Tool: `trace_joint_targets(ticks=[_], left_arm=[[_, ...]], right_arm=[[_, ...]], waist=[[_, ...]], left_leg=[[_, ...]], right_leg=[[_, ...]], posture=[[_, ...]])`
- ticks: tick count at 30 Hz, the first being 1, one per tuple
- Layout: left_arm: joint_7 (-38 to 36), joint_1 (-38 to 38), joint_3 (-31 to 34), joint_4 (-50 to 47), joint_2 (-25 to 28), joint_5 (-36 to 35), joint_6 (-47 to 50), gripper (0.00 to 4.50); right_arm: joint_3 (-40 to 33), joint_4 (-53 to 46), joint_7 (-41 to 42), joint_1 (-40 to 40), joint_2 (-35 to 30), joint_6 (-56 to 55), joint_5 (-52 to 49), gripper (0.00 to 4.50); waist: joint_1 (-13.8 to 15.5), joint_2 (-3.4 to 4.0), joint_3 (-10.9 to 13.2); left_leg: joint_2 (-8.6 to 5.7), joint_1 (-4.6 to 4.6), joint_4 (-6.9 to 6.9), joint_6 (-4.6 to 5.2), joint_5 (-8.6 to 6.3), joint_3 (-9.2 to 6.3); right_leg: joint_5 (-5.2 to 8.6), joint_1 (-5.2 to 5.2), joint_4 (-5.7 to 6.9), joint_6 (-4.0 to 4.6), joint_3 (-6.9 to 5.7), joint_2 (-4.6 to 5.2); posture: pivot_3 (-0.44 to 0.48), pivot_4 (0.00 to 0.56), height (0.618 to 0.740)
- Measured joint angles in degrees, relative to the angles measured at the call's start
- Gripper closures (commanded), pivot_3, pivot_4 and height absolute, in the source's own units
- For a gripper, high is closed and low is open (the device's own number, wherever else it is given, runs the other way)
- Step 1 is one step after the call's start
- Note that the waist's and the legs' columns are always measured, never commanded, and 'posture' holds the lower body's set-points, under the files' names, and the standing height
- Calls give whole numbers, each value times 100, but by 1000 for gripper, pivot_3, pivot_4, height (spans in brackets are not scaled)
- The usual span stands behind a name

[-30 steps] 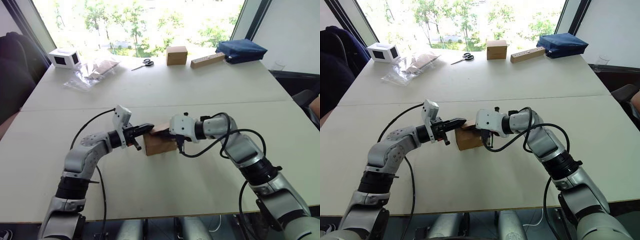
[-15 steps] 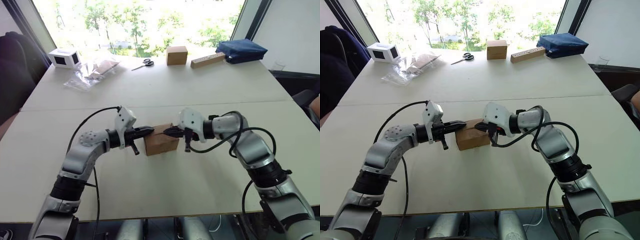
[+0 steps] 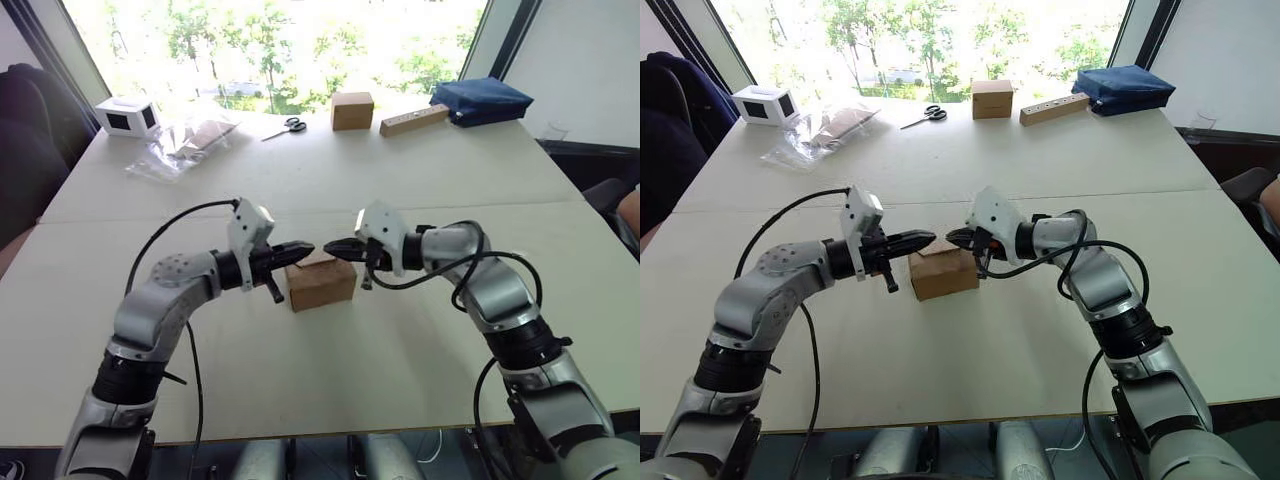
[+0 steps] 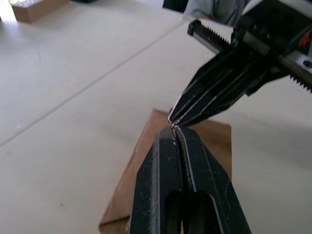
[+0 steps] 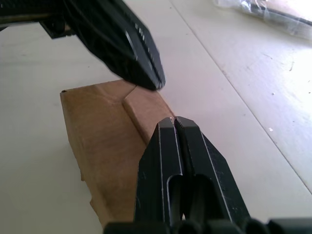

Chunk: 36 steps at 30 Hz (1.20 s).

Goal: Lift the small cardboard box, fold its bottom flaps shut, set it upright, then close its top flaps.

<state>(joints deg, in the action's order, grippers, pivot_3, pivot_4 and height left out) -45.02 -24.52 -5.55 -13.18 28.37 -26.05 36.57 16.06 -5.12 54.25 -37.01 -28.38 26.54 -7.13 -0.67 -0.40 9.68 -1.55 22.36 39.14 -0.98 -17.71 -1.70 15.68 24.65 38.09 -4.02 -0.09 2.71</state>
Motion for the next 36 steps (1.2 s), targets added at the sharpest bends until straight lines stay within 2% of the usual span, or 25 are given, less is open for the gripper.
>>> trace_joint_targets(ticks=[6, 15, 18, 22, 25, 28, 32, 36], left_arm=[[-105, 133, -201, 78, 87, 223, -161, 4473], [-103, 132, -144, 228, -25, 214, -329, 4473], [68, 106, 228, 353, -308, -77, -265, 4473], [568, -28, 1153, 69, -411, -759, 157, 4473], [976, 287, 1776, -566, -344, -1183, 468, 4473], [1174, 901, 1925, -859, -137, -1216, 674, 4473], [1297, 1535, 1966, -1201, -107, -1330, 807, 4473], [1298, 2035, 1533, -1214, -8, -935, 649, 4473]], right_arm=[[213, 145, -109, 100, 4, -169, 248, 4500], [206, 169, -126, 99, 17, -199, 290, 4500], [-37, 217, -149, 96, 106, -64, 52, 4500], [-948, 141, -297, 96, 176, 492, -715, 4500], [-1698, -241, -441, 234, 1, 968, -1268, 4500], [-2103, -435, -578, 642, -221, 1282, -1463, 4500], [-1876, -723, -751, 1251, -461, 1265, -1280, 4500], [-1429, -726, -906, 1664, -500, 1150, -978, 4500]], waist=[[5, 0, 0], [7, 0, 0], [6, -1, 1], [4, -1, 1], [0, 0, 0], [6, 0, 0], [11, 2, -3], [10, 3, -6]], left_leg=[[0, 0, 0, 1, -1, 0], [0, 0, 1, 8, -5, 0], [1, 0, 1, 9, -5, -1], [1, 2, 0, 9, -5, -1], [1, 0, -4, 9, -6, -1], [1, 0, -5, 35, -21, -1], [2, -5, -1, 35, -20, -1], [1, -9, -6, 38, -22, 1]], right_leg=[[0, 0, 0, 0, 0, 1], [0, -1, 0, 0, 0, 0], [0, 0, 0, 0, 0, 0], [0, 0, 0, 0, 0, 1], [0, 0, -2, -1, 1, 3], [0, -1, -3, 0, 1, 3], [0, -7, -2, 1, 1, 3], [0, -11, -5, 1, 2, 3]], posture=[[0, 150, 740], [0, 150, 740], [0, 150, 740], [0, 150, 740], [0, 150, 740], [0, 150, 740], [0, 150, 740], [0, 150, 740]])
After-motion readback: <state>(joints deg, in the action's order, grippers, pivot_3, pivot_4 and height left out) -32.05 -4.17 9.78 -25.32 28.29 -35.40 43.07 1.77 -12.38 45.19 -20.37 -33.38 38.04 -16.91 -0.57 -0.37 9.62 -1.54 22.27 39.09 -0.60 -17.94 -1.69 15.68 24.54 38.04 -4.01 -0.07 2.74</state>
